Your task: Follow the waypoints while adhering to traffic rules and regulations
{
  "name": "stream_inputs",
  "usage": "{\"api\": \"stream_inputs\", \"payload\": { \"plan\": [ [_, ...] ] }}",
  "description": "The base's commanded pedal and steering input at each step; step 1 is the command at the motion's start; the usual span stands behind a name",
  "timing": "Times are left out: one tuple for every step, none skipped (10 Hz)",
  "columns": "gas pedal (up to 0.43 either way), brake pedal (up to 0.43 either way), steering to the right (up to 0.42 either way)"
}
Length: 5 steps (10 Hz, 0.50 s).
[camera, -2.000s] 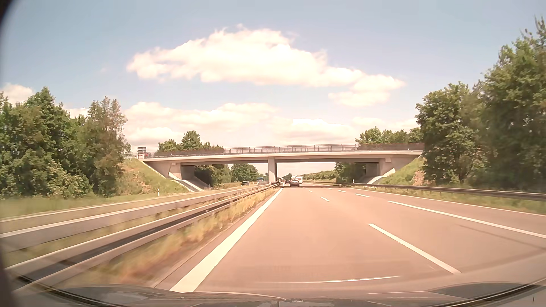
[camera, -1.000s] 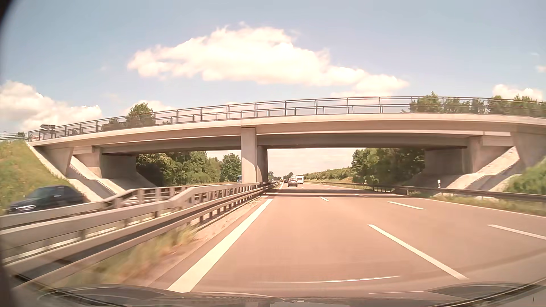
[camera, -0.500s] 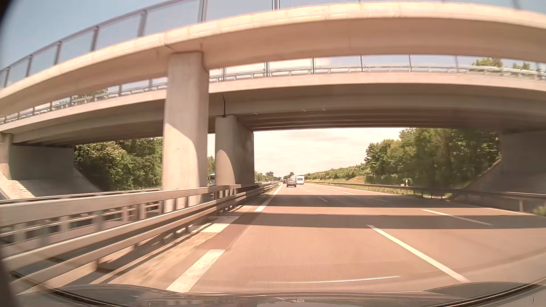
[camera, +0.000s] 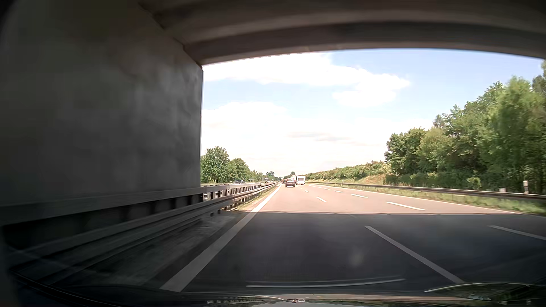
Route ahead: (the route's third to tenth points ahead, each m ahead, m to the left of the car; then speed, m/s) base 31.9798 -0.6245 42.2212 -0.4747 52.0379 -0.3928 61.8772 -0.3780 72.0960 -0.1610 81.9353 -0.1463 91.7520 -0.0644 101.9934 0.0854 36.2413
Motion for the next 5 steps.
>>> {"api": "stream_inputs", "payload": {
  "plan": [
    [0.37,0.012,-0.004],
    [0.37,0.012,-0.005],
    [0.37,0.012,-0.004],
    [0.378,0.012,-0.004],
    [0.378,0.012,-0.004]
  ]
}}
